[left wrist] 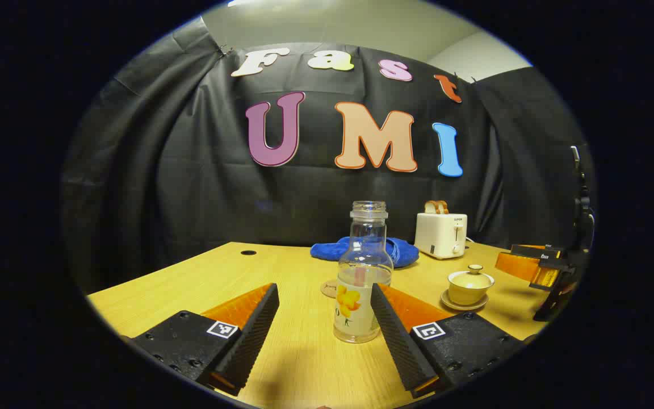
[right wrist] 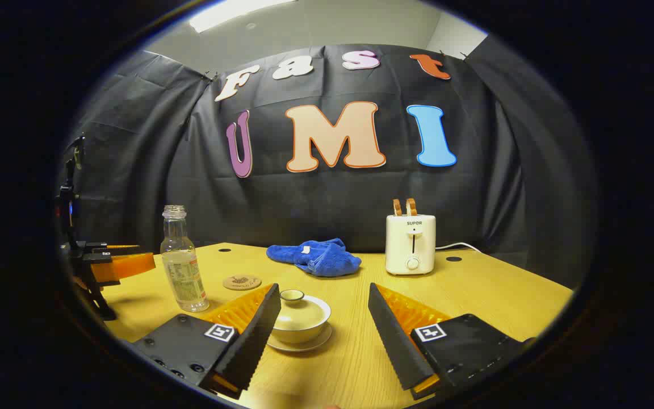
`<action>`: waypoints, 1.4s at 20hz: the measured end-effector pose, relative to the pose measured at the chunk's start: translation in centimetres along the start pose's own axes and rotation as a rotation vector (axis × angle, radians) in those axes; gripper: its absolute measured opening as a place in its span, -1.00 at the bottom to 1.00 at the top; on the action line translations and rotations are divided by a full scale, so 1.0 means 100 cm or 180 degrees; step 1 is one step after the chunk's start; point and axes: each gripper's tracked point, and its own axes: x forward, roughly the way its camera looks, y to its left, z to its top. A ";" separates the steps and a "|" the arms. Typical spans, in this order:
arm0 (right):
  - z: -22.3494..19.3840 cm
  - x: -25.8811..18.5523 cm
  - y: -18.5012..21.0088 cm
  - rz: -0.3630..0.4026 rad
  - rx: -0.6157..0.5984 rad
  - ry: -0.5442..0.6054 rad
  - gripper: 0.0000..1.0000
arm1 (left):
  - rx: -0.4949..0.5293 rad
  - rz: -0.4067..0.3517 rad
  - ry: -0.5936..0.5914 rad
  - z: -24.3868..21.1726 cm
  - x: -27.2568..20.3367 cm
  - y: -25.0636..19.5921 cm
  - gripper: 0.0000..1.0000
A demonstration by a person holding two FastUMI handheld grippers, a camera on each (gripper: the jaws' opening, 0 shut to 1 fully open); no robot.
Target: Open the teacup lid with one hand, grasp the water bottle and pour water into the teacup with the other hand; after pouring, place the water bottle on the coaster and then close the teacup lid.
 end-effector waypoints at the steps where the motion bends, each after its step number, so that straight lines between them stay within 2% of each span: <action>1: 0.000 0.000 0.001 -0.0001 0.0002 -0.0004 0.95 | 0.0057 0.0010 0.0017 -0.002 0.002 0.000 0.91; 11: 0.000 0.002 -0.003 -0.0049 0.0001 -0.0006 0.92 | 0.0084 0.0125 0.0030 0.000 0.003 0.007 0.89; 13: -0.001 0.001 -0.003 -0.0050 0.0001 -0.0007 0.99 | 0.0084 0.0147 0.0022 0.000 0.002 0.008 0.89; 17: 0.000 0.002 -0.003 -0.0049 -0.0001 -0.0006 0.92 | 0.0084 0.0155 0.0014 -0.002 0.001 0.008 0.89; 19: 0.000 0.002 -0.002 -0.0043 -0.0001 -0.0010 0.99 | 0.0084 0.0156 0.0019 -0.002 0.002 0.008 0.89; 20: -0.001 0.001 -0.001 -0.0025 0.0001 -0.0008 0.92 | 0.0083 0.0156 0.0015 -0.001 0.002 0.008 0.90; 22: -0.001 0.003 0.005 0.0079 0.0006 0.0000 0.99 | 0.0084 0.0157 0.0016 -0.002 0.002 0.008 0.89; 24: -0.003 0.006 0.016 0.0253 0.0013 0.0022 0.95 | 0.0082 0.0157 0.0015 -0.001 0.002 0.008 0.89; 28: -0.004 0.017 0.025 0.0356 0.0015 0.0028 0.90 | 0.0078 0.0155 0.0017 -0.002 0.002 0.008 0.89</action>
